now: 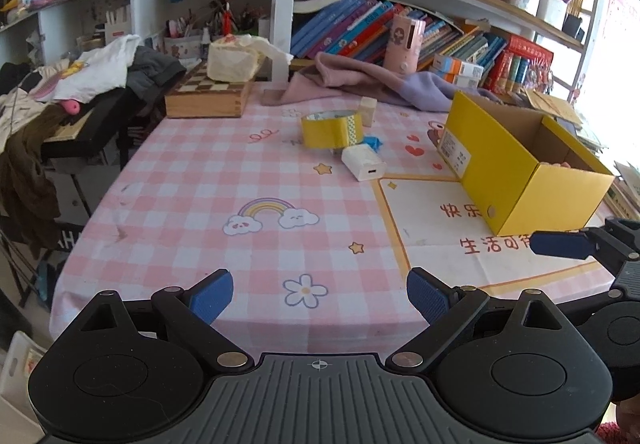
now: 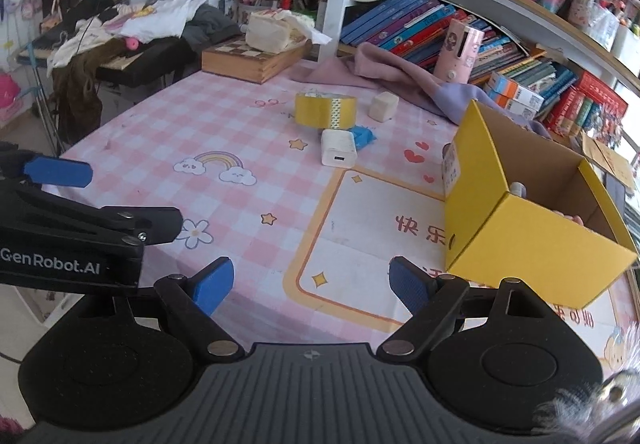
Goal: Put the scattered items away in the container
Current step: 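Withdraw both tools from the box and move toward the tape and charger, then grasp the yellow tape roll with the left tool while the right tool grasps the white charger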
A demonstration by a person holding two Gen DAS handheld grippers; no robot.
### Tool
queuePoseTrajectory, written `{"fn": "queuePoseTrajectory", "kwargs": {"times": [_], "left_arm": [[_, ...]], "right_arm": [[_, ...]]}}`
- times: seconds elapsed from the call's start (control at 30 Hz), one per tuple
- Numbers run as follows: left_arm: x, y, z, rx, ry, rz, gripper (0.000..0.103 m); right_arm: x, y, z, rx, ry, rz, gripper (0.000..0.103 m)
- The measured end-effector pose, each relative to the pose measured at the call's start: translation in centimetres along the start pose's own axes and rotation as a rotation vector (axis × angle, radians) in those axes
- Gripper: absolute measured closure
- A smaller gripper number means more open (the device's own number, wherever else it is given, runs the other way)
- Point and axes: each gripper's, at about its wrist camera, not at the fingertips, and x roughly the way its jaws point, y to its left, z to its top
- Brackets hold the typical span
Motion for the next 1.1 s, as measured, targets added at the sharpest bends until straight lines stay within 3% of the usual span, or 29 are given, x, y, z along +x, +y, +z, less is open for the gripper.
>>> {"fn": "queuePoseTrajectory", "kwargs": {"times": [0.2,0.63,1.1], "left_arm": [[2.5,-0.3,1.7,0.023,0.001,-0.008,0.007],[10.5,-0.3,8.8,0.085,-0.011,0.005,0.007],[20.7,-0.2,14.5,0.081,0.07,-0.048,0.007]], "right_arm": [[2.8,-1.2,1.2,-0.001,0.012,0.004,0.018],[10.0,-5.1,5.6,0.046,0.015,0.002,0.018],[20.0,-5.6,8.9,0.052,0.06,0.055,0.031]]}}
